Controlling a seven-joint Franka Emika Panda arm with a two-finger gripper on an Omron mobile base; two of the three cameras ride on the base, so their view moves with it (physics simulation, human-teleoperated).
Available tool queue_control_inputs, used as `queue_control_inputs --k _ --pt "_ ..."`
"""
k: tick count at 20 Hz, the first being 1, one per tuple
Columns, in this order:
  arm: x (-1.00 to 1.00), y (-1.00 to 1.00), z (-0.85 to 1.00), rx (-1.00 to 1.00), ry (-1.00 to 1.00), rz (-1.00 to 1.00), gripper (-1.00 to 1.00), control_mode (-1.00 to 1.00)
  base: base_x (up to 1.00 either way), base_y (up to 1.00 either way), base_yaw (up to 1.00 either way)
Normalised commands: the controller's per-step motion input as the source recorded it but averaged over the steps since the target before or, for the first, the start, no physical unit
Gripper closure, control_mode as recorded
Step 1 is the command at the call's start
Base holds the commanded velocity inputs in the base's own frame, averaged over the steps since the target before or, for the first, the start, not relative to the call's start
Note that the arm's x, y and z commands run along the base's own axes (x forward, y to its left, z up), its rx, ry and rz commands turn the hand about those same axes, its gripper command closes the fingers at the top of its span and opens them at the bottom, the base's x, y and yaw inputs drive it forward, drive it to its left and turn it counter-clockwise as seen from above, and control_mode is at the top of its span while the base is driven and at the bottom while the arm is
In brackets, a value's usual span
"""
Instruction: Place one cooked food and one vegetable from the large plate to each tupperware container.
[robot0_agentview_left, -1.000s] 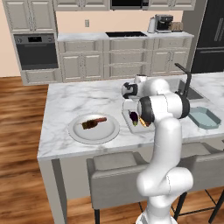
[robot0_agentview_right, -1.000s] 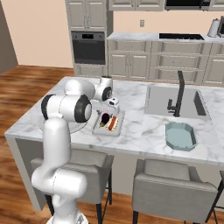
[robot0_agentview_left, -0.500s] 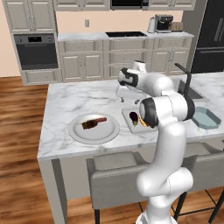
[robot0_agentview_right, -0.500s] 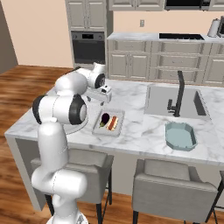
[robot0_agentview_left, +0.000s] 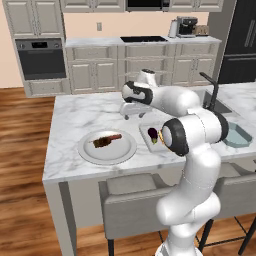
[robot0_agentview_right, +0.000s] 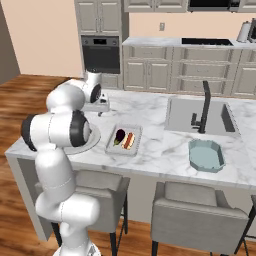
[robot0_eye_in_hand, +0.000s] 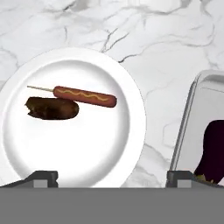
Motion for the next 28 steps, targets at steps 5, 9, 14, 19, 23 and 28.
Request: queue_control_inputs --k 5,9,14,19,23,28 --pt "0.04 0.4 -0.1 -0.19 -0.25 0.55 -1.0 -1.0 0.0 0.0 0.0" --pt "0.21 0.72 0.1 -0.19 -0.02 0.53 -1.0 -1.0 0.0 0.0 0.0" --pt "0.02 0.68 0.07 -0.22 0.11 0.44 -1.0 -1.0 0.0 0.0 0.0" --pt "0.21 0.07 -0.06 -0.12 0.0 0.66 -1.0 -1.0 0.0 0.0 0.0" --pt "0.36 0.0 -0.25 -0.01 0.07 0.76 -1.0 -1.0 0.0 0.0 0.0" --pt "0.08 0.01 -0.3 -0.02 0.02 0.64 -1.0 -1.0 0.0 0.0 0.0"
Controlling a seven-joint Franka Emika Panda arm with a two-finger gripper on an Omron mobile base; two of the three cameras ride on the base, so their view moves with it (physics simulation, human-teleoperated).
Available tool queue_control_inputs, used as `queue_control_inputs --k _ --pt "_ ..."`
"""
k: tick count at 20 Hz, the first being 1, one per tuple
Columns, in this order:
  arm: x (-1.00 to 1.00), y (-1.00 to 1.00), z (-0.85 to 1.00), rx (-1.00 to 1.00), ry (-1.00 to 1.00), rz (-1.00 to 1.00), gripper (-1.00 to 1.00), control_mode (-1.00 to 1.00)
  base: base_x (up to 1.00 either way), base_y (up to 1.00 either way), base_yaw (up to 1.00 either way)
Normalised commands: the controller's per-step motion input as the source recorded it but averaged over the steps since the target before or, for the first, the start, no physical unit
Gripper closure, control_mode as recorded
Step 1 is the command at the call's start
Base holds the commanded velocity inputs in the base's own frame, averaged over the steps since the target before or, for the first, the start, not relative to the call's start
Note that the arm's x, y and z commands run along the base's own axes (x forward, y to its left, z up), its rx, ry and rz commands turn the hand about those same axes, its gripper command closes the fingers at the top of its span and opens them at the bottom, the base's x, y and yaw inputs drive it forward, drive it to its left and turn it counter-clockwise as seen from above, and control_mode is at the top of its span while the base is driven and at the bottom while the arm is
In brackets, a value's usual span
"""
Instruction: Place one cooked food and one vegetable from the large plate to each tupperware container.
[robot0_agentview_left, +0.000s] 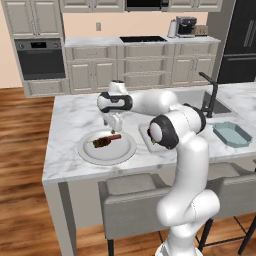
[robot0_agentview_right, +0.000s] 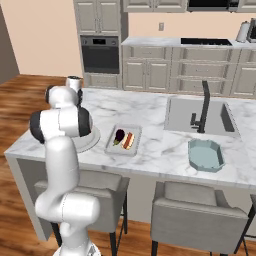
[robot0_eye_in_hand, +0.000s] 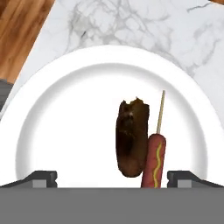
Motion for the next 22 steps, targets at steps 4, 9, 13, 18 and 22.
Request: queue_control_inputs --k 4,9,13,18,22 --pt "0.0 0.37 -0.04 -0.03 0.02 0.12 -1.0 -1.0 0.0 0.0 0.0" --pt "0.02 0.08 -0.02 0.0 -0.02 0.02 -1.0 -1.0 0.0 0.0 0.0" --pt "0.0 0.05 -0.26 0.0 -0.04 -0.01 -1.0 -1.0 0.0 0.0 0.0" --pt "0.01 0.0 -0.43 0.0 -0.01 -0.11 -1.0 -1.0 0.0 0.0 0.0" --pt "-0.02 -0.04 -0.29 0.0 0.0 -0.11 -1.0 -1.0 0.0 0.0 0.0"
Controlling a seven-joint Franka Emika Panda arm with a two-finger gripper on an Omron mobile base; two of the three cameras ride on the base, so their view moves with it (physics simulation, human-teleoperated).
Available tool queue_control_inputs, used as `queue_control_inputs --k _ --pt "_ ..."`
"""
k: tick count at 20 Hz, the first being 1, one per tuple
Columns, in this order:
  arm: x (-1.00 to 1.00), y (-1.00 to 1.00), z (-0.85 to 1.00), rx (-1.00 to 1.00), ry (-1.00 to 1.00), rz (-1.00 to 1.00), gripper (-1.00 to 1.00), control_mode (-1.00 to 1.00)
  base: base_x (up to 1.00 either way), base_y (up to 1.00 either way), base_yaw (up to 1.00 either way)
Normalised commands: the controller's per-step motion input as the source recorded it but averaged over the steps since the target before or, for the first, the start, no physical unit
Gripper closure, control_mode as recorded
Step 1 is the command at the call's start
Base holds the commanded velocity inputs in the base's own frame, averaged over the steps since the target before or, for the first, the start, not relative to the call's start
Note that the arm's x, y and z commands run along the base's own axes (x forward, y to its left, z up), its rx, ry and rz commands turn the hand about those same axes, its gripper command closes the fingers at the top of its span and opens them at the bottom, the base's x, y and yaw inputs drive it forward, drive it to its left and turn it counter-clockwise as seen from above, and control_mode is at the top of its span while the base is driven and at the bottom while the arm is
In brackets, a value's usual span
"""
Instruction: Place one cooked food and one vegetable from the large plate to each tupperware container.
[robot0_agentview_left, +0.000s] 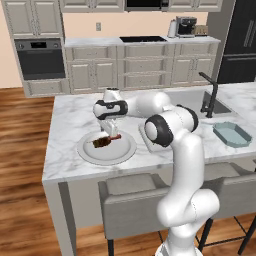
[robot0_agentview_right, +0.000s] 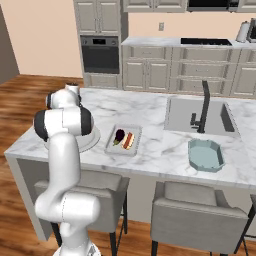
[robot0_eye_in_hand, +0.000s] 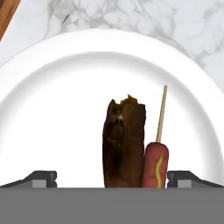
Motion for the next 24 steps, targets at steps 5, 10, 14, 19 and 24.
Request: queue_control_inputs --k 5,10,14,19,24 --pt "0.01 -0.02 -0.28 0.0 0.0 0.01 -1.0 -1.0 0.0 0.0 0.0" --pt "0.03 0.0 -0.19 0.0 0.0 0.02 -1.0 -1.0 0.0 0.0 0.0" --pt "0.11 0.0 -0.2 0.0 0.0 0.02 -1.0 -1.0 0.0 0.0 0.0" --pt "0.01 0.0 -0.13 0.0 0.0 0.0 -1.0 -1.0 0.0 0.0 0.0" --pt "0.03 0.01 -0.26 0.0 0.0 0.0 -1.0 -1.0 0.0 0.0 0.0"
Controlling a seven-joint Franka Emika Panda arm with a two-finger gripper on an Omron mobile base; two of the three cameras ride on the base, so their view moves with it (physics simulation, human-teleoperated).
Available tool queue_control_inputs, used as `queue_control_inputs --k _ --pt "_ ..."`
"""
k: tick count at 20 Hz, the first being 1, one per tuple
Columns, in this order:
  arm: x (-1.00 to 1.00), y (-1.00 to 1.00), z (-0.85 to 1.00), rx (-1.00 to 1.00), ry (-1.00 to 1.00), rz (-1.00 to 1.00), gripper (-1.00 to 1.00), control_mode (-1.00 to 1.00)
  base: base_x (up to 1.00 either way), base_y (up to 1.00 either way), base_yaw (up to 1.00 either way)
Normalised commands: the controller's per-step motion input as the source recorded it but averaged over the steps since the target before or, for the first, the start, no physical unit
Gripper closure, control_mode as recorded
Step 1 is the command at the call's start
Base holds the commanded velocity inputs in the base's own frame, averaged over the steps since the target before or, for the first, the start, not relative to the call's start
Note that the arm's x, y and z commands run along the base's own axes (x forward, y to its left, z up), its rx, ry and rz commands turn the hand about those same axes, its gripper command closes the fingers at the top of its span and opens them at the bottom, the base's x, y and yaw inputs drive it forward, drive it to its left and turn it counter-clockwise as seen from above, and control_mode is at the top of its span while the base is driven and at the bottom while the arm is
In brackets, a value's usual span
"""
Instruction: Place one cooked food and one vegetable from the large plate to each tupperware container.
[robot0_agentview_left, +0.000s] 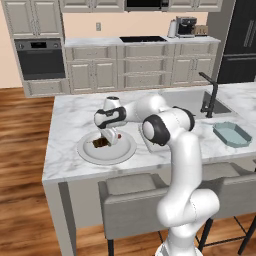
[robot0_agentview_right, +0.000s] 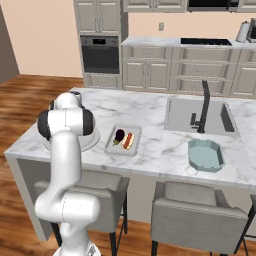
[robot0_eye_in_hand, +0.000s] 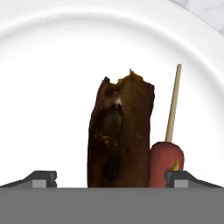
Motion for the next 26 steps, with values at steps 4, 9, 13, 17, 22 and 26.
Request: queue_control_inputs --k 4,9,13,17,22,26 --pt "0.13 0.03 -0.23 0.0 0.0 0.0 -1.0 -1.0 0.0 0.0 0.0" --pt "0.0 0.0 -0.03 -0.01 -0.02 0.0 -1.0 -1.0 0.0 0.0 0.0" --pt "0.0 0.0 0.0 0.0 0.0 0.0 -1.0 -1.0 0.0 0.0 0.0" --pt "0.0 0.0 0.0 0.0 0.0 0.0 1.0 -1.0 0.0 0.0 0.0" --pt "0.0 0.0 0.0 0.0 0.0 0.0 1.0 -1.0 0.0 0.0 0.0" --pt "0.0 0.0 0.0 0.0 0.0 0.0 1.0 -1.0 0.0 0.0 0.0"
